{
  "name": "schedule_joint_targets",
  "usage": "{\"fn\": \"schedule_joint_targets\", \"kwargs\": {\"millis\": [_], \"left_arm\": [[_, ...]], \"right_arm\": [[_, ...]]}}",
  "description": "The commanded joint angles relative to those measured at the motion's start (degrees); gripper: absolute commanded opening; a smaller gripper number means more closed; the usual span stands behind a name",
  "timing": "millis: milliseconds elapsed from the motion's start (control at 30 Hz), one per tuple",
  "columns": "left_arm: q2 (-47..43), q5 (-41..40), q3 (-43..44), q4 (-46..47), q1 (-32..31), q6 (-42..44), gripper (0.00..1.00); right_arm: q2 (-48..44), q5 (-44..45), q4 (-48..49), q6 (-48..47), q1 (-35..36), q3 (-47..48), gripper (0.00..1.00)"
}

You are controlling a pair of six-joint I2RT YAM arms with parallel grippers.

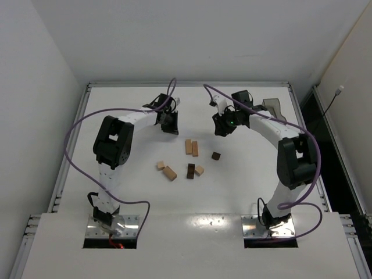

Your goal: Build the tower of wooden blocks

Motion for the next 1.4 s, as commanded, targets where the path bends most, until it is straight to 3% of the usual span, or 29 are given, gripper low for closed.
{"fn": "schedule_joint_targets", "kwargs": {"millis": [0,300,800,967,1233,1367], "left_arm": [[1.8,2.1,5.2,-1.5,-2.7,3.2,0.00],[5.3,4.5,8.2,-2.7,-4.5,4.3,0.00],[3.6,7.2,2.7,-1.6,-9.1,4.3,0.00],[2.2,2.4,2.1,-1.1,-9.7,3.7,0.00],[-5.3,-11.4,-4.4,2.9,-4.7,-1.5,0.00],[-7.1,-11.9,-5.0,2.3,-3.9,-1.5,0.00]], "right_arm": [[-3.0,0.0,3.1,4.0,-0.1,-0.6,0.31],[-3.5,0.0,3.1,4.6,-1.2,-1.1,0.32],[-3.0,0.0,2.5,4.6,-2.3,0.0,0.33],[-2.5,-0.5,2.5,4.6,-2.3,0.0,0.35],[-2.5,-1.7,1.5,4.1,-2.3,-0.6,0.36],[-1.8,-2.9,0.3,4.1,-1.7,-0.6,0.36]]}}
